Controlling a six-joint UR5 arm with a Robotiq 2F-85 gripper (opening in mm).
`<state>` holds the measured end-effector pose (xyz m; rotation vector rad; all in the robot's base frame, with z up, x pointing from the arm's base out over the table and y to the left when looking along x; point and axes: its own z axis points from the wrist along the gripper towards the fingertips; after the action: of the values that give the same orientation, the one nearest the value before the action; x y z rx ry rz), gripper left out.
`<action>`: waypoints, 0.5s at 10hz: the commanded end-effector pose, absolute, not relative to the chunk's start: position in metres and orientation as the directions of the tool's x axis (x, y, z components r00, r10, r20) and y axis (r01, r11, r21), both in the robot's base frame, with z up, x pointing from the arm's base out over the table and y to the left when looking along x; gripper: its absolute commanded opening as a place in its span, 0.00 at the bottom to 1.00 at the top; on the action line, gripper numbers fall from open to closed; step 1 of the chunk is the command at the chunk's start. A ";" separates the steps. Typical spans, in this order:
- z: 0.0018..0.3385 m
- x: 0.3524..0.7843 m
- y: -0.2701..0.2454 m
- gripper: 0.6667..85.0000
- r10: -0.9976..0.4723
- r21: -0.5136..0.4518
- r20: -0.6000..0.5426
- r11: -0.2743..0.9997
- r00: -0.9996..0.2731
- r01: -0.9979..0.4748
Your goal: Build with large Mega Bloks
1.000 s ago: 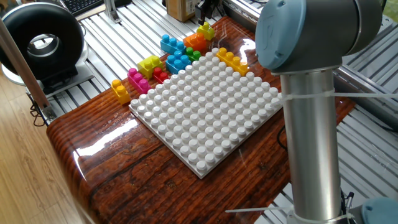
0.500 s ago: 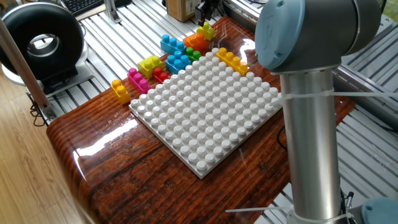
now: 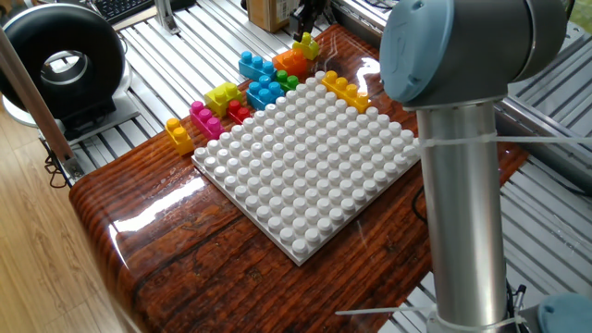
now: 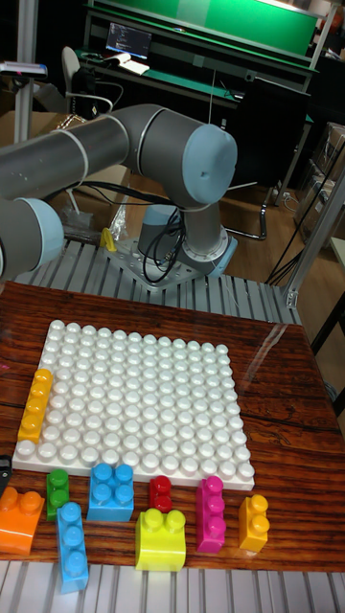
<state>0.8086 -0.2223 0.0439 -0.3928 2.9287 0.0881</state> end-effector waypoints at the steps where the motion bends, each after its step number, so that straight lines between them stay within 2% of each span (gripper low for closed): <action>1: 0.042 0.809 -0.221 0.52 -0.258 0.045 -0.201 0.961 -0.945 -0.272; 5: 0.040 0.805 -0.220 0.50 -0.240 0.060 -0.197 0.965 -0.951 -0.256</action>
<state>0.8062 -0.2214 0.0394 -0.3955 2.9278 0.1024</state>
